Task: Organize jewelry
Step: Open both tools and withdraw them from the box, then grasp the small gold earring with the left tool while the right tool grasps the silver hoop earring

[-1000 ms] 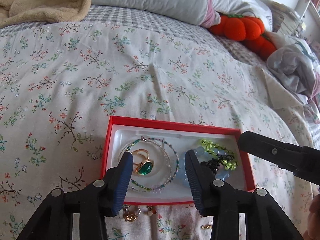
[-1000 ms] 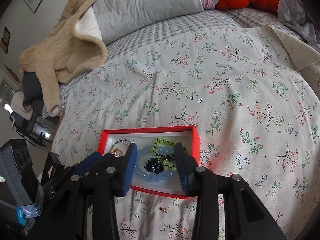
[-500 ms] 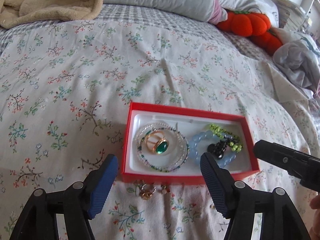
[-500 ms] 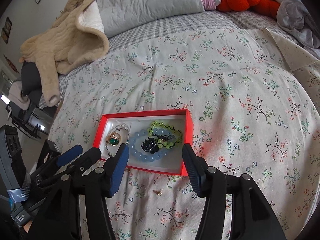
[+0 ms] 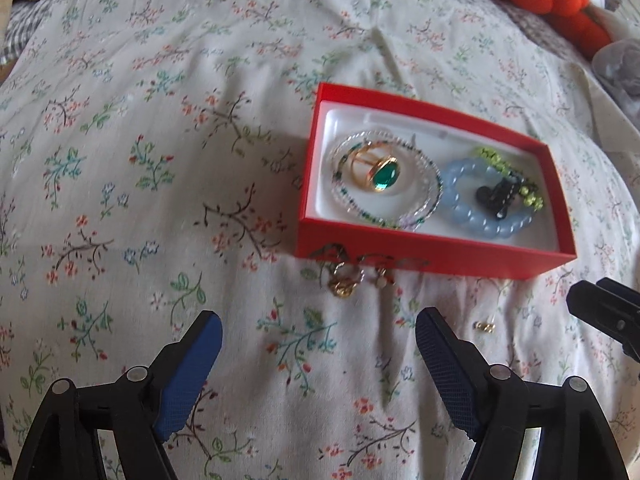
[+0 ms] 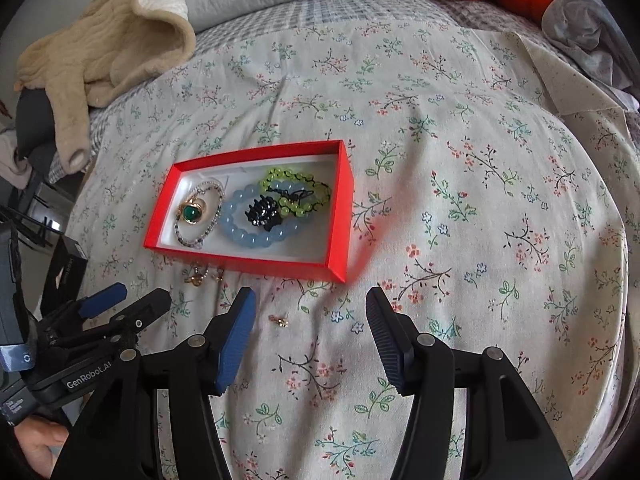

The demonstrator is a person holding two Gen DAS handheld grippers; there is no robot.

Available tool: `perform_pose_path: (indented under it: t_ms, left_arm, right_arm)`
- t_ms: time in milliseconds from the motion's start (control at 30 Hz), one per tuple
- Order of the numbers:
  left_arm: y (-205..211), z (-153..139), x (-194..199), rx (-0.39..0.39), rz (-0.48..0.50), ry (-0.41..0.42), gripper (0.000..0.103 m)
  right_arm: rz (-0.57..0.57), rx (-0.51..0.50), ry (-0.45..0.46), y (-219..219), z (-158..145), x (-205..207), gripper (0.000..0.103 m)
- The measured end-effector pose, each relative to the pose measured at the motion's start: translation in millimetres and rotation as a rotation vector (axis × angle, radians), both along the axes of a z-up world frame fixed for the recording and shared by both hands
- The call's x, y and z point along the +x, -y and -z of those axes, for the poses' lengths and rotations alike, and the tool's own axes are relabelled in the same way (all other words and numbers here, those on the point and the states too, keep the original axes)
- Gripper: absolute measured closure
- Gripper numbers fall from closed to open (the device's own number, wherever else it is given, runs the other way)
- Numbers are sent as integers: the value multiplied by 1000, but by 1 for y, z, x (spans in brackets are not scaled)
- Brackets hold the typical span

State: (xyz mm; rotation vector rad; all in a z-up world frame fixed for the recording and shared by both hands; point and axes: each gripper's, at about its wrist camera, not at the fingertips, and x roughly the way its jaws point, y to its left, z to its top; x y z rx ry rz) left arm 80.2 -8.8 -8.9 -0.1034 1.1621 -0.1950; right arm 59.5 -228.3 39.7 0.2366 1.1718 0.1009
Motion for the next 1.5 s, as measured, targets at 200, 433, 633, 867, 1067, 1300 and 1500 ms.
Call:
perform_pose_path:
  t_ms: [200, 433, 633, 867, 1067, 1300, 1500]
  left_arm:
    - [-7, 12, 2, -23, -38, -64, 20]
    - [-9, 23, 15, -159, -82, -73, 36]
    - [7, 33, 25, -170, -79, -66, 64]
    - [16, 39, 33, -128, -98, -57, 90]
    - [11, 38, 33, -134, -104, -57, 90]
    - [-13, 31, 24, -141, -93, -56, 90]
    - [-35, 24, 14, -119, -86, -45, 90]
  right_arm:
    - [39, 32, -62, 9, 12, -3, 43]
    - [71, 32, -102, 16, 22, 0, 43]
    - [62, 20, -117, 14, 28, 4, 43]
    - [47, 1, -126, 8, 32, 8, 43]
    - [34, -4, -130, 1, 33, 9, 43]
    - [10, 22, -128, -17, 33, 12, 43]
    - [-15, 69, -129, -43, 34, 17, 43]
